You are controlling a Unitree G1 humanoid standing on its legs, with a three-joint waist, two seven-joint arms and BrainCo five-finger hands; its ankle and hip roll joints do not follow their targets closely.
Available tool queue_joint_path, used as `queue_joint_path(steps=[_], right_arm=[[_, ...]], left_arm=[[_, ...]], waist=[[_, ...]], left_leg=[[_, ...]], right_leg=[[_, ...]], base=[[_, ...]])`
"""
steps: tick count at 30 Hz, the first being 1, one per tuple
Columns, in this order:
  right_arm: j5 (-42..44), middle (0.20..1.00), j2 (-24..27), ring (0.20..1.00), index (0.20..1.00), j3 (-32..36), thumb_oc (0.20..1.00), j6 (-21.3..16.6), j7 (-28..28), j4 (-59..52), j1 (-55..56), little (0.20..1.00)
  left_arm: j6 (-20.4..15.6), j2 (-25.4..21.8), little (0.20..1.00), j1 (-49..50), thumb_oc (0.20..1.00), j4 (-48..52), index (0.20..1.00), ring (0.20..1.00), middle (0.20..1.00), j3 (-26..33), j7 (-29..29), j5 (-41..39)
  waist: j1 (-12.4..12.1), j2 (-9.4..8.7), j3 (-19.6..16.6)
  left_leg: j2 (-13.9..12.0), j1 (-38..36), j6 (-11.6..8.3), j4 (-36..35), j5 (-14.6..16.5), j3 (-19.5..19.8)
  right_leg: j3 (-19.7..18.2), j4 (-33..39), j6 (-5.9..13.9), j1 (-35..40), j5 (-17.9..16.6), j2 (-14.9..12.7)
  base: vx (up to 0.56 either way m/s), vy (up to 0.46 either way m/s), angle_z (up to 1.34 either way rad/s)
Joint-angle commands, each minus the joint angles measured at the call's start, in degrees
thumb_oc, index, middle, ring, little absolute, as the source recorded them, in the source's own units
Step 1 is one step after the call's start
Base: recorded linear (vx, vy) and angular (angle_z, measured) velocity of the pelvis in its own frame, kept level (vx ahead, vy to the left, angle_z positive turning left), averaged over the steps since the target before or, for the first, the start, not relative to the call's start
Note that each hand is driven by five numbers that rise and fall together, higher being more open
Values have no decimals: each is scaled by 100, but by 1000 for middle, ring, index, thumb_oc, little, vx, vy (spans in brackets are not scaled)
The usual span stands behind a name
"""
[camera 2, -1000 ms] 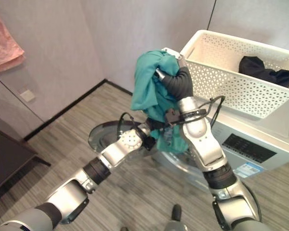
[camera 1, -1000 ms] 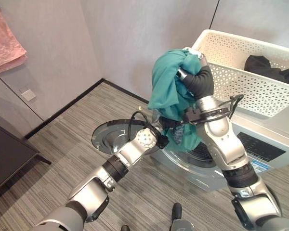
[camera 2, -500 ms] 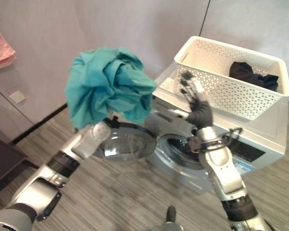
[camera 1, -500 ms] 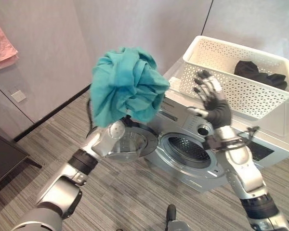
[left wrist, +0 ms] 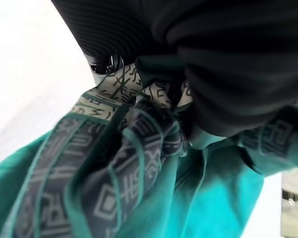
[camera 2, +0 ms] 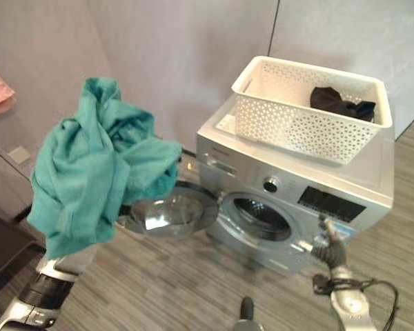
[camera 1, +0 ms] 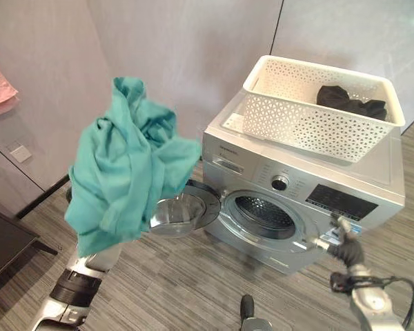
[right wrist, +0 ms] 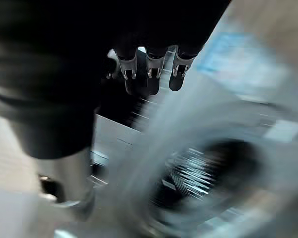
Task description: Grab the laundry basket,head to the washer,open it,put in the laundry and shut it.
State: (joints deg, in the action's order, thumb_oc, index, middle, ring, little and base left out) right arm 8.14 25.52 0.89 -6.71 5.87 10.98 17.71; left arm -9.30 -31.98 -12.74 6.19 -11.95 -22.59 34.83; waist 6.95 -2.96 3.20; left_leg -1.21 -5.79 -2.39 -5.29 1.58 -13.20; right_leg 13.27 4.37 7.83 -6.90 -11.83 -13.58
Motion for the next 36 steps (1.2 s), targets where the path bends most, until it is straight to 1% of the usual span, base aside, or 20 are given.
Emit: queue_joint_path(steps=[1, 3, 5, 7, 8, 9, 10, 14, 15, 16, 20, 23, 24, 25, 27, 28, 29, 30, 31, 36], right_arm=[[-347, 1000, 33, 1000, 1000, -77, 1000, 85, -94, 433, -303, 1000], [-700, 1000, -152, 1000, 1000, -485, 1000, 355, 16, 1655, -474, 1000], [-820, 1000, -310, 1000, 1000, -699, 1000, 453, 15, 2155, -568, 1000], [-448, 1000, -698, 1000, 1000, -758, 1000, 501, 116, 3144, -846, 1000], [130, 1000, -1077, 1000, 1000, -698, 1000, 522, 249, 4066, -1182, 1000], [235, 1000, -1122, 1000, 1000, -736, 1000, 505, 265, 4266, -1277, 1000], [244, 1000, -1127, 1000, 1000, -735, 1000, 491, 266, 4293, -1295, 1000], [-1, 1000, -1150, 1000, 1000, -1174, 1000, 553, 505, 4745, -1640, 1000], [-118, 1000, -1095, 1000, 1000, -1349, 1000, 565, 657, 4758, -1865, 1000], [-117, 1000, -1096, 1000, 1000, -1341, 1000, 566, 662, 4764, -1884, 1000], [-225, 1000, -977, 1000, 1000, -1575, 1000, 616, 930, 4686, -2372, 1000], [-126, 1000, -879, 1000, 1000, -1644, 1000, 606, 1138, 4709, -2905, 1000], [-106, 1000, -843, 1000, 1000, -1665, 1000, 604, 1201, 4829, -3097, 1000], [-104, 1000, -841, 1000, 1000, -1664, 1000, 600, 1201, 4838, -3110, 1000], [52, 1000, -794, 1000, 1000, -1655, 1000, 607, 1329, 5258, -3440, 1000], [55, 1000, -793, 1000, 1000, -1653, 1000, 602, 1328, 5269, -3456, 1000], [178, 1000, -774, 1000, 1000, -1678, 1000, 563, 1359, 5359, -3605, 1000], [178, 1000, -774, 1000, 1000, -1678, 1000, 563, 1359, 5360, -3606, 1000], [255, 1000, -768, 1000, 1000, -1744, 1000, 528, 1394, 5379, -3753, 1000], [442, 1000, -734, 1000, 1000, -1852, 1000, 398, 1519, 4911, -4097, 1000]], left_arm=[[-391, -9, 200, -329, 200, 346, 200, 200, 200, 169, 59, -82], [-526, 81, 200, -277, 200, 387, 200, 200, 200, -86, 195, -312], [-576, 138, 200, -292, 200, 381, 200, 200, 200, -286, 261, -395], [-679, 210, 200, -350, 200, 392, 200, 200, 200, -608, 395, -609], [-768, 308, 200, -101, 200, 295, 200, 200, 200, -889, 473, -904], [-791, 315, 200, -81, 200, 245, 200, 200, 200, -1010, 483, -972], [-797, 314, 200, -95, 200, 230, 200, 200, 200, -1019, 475, -973], [-782, 435, 200, -267, 200, -225, 200, 200, 200, -1673, 392, -1094], [-766, 571, 200, -507, 200, -468, 200, 200, 200, -1984, 278, -1065], [-776, 587, 200, -543, 200, -507, 200, 200, 200, -1998, 256, -1055], [-665, 910, 200, -1086, 200, -950, 200, 200, 200, -2268, -54, -1050], [-523, 1255, 200, -1701, 200, -1512, 200, 200, 200, -2369, -375, -1163], [-457, 1420, 200, -1952, 200, -1814, 200, 200, 200, -2372, -495, -1203], [-463, 1427, 200, -1967, 200, -1830, 200, 200, 200, -2374, -503, -1201], [-378, 1624, 200, -2396, 200, -2268, 200, 200, 200, -2464, -651, -1363], [-383, 1629, 200, -2413, 200, -2284, 200, 200, 200, -2465, -657, -1363], [-313, 1709, 200, -2703, 200, -2537, 200, 200, 200, -2498, -724, -1436], [-314, 1710, 200, -2704, 200, -2539, 200, 200, 200, -2498, -725, -1436], [-236, 1817, 200, -2934, 200, -2832, 200, 200, 200, -2514, -765, -1551], [-100, 2083, 200, -3362, 200, -3442, 200, 200, 200, -2393, -806, -2110]], waist=[[-116, 105, 94], [-196, 99, 171], [-239, 91, 202], [-292, 100, 259], [-339, 134, 340], [-362, 141, 370], [-367, 138, 370], [-440, 167, 649], [-421, 155, 872], [-427, 153, 879], [-373, 140, 1324], [-276, 62, 1723], [-237, 66, 1768], [-243, 68, 1763], [-163, 35, 1834], [-169, 42, 1813], [-116, 27, 1806], [-118, 29, 1796], [-92, 47, 1751], [7, 13, 1740]], left_leg=[[-34, 68, 150, 29, 613, 340], [-25, 85, 149, 29, 616, 397], [3, 139, 154, 29, 576, 419], [44, 223, 161, 29, 545, 447], [80, 264, 168, 29, 538, 455], [85, 291, 169, 29, 521, 453], [86, 295, 169, 29, 520, 452], [147, 500, 185, 112, 469, 465], [166, 724, 186, 310, 495, 431], [169, 754, 188, 345, 507, 427], [181, 1336, 228, 919, 634, 249], [86, 2116, 265, 1720, 858, 43], [21, 2385, 311, 2049, 1038, -51], [18, 2408, 313, 2067, 1046, -58], [-64, 2953, 381, 2749, 1258, -86], [-76, 3016, 382, 2804, 1283, -89], [-148, 3379, 404, 3272, 1427, -22], [-151, 3396, 404, 3283, 1432, -23], [-259, 3565, 375, 3651, 1685, 96], [-435, 4340, 404, 4547, 1971, 197]], right_leg=[[76, -664, 233, 184, 1039, -186], [107, -654, 238, 198, 1051, -203], [133, -614, 238, 177, 1005, -227], [185, -577, 257, 139, 959, -269], [189, -546, 267, 123, 925, -295], [189, -537, 266, 102, 915, -297], [188, -535, 266, 97, 912, -297], [186, -513, 262, -43, 849, -338], [141, -517, 264, -196, 806, -394], [133, -526, 263, -218, 804, -400], [-116, -688, 245, -740, 732, -511], [-361, -985, 194, -1385, 681, -619], [-450, -1176, 197, -1674, 736, -630], [-460, -1189, 197, -1700, 739, -630], [-617, -1665, 146, -2222, 816, -681], [-631, -1705, 145, -2284, 831, -677], [-724, -2110, 86, -2667, 939, -632], [-728, -2118, 86, -2684, 942, -631], [-807, -2498, 91, -2904, 1194, -530], [-1006, -3280, -23, -3728, 1480, -357]], base=[[0, 0, 0], [-23, -4, 4], [-17, -6, 6], [-12, 9, 9], [-23, 19, 13], [-11, 14, 18], [-42, 0, 9], [-94, 10, 2], [-139, 18, -1], [-171, 25, 0], [-205, 42, -5], [-268, 18, -26], [-173, 17, -27], [-178, 20, -30], [-157, -8, -23], [-127, -44, -17], [-73, -32, -11], [-40, -57, -9], [35, -26, -8], [-47, -48, -9]])
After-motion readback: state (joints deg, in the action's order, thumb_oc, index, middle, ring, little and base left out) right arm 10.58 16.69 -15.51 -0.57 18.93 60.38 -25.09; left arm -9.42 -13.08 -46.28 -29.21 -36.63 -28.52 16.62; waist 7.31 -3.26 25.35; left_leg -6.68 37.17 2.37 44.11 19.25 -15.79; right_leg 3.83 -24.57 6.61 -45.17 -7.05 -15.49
